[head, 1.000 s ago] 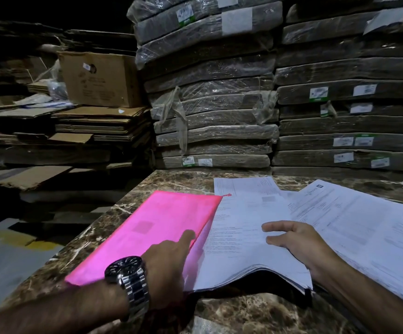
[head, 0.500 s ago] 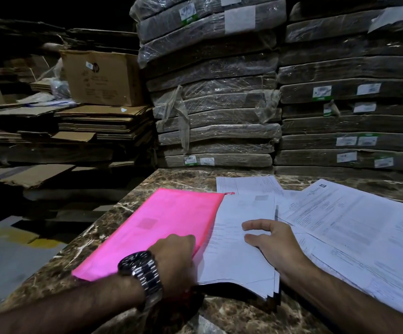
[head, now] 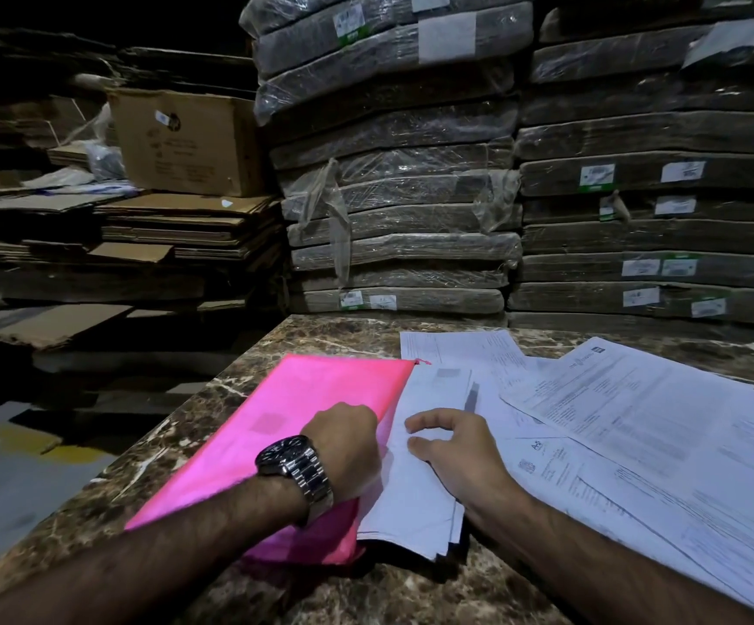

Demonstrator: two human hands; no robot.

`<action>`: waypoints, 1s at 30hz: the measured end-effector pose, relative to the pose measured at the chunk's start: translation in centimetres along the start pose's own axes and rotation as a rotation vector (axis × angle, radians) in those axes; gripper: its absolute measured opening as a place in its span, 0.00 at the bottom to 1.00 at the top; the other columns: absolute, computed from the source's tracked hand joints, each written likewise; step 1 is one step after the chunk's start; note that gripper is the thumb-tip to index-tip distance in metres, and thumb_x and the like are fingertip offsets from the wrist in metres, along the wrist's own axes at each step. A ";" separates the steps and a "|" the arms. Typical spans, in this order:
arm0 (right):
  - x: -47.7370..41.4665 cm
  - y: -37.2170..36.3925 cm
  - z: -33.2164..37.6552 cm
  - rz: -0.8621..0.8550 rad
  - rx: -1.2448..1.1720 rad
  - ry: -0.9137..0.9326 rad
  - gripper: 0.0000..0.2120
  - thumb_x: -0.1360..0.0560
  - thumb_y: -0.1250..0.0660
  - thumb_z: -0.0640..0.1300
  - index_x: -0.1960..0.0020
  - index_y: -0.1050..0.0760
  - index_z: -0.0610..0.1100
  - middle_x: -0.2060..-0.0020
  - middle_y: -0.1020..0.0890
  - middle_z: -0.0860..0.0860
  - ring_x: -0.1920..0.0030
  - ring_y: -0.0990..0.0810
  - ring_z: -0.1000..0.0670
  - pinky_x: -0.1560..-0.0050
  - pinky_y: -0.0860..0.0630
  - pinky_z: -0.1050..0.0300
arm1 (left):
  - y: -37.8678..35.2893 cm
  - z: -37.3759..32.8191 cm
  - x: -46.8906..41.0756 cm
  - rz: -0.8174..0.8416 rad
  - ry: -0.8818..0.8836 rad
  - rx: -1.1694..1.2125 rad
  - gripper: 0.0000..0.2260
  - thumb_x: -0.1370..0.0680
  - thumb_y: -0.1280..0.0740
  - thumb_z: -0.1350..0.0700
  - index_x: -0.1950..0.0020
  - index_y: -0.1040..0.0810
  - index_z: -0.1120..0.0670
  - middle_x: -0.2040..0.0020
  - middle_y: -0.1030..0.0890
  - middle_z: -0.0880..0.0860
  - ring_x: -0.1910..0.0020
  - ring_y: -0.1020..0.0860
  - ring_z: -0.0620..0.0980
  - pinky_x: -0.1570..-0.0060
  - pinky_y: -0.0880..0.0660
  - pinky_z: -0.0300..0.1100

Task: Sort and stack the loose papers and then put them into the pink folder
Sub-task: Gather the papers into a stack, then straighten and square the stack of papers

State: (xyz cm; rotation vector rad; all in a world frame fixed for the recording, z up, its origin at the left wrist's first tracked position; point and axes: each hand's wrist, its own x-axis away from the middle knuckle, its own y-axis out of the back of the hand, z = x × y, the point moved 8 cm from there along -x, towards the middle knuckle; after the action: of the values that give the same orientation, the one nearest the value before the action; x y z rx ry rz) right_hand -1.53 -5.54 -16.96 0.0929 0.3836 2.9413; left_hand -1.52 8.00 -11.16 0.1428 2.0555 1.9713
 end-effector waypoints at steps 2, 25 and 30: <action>-0.2 -1.5 0.5 0.034 0.013 0.007 0.05 0.33 0.27 0.41 0.60 0.17 0.50 0.55 0.15 0.53 0.61 0.15 0.46 0.55 0.19 0.49 | 0.2 0.0 0.0 -0.018 -0.013 0.037 0.13 0.21 0.42 0.54 0.65 0.33 0.57 0.64 0.26 0.57 0.61 0.26 0.58 0.65 0.36 0.44; -1.4 -8.0 1.6 0.301 -0.063 -0.057 0.22 0.43 0.39 0.33 0.49 0.25 0.35 0.59 0.20 0.32 0.63 0.19 0.42 0.65 0.22 0.50 | 0.6 3.0 0.3 -0.122 -0.039 0.273 0.16 0.25 0.43 0.51 0.71 0.38 0.54 0.58 0.20 0.63 0.57 0.23 0.63 0.64 0.35 0.46; -0.3 -9.1 3.1 0.328 -0.003 -0.002 0.10 0.33 0.43 0.29 0.61 0.27 0.40 0.71 0.26 0.45 0.75 0.26 0.50 0.77 0.31 0.63 | 1.2 3.6 1.1 -0.141 -0.004 0.180 0.15 0.22 0.42 0.51 0.66 0.31 0.57 0.56 0.20 0.63 0.55 0.23 0.63 0.63 0.36 0.44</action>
State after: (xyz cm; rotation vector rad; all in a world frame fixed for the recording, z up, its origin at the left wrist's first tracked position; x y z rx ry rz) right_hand 0.47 3.86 -16.31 0.1737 0.3973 3.2641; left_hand -1.73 11.84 -10.24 0.0373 2.1742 1.7023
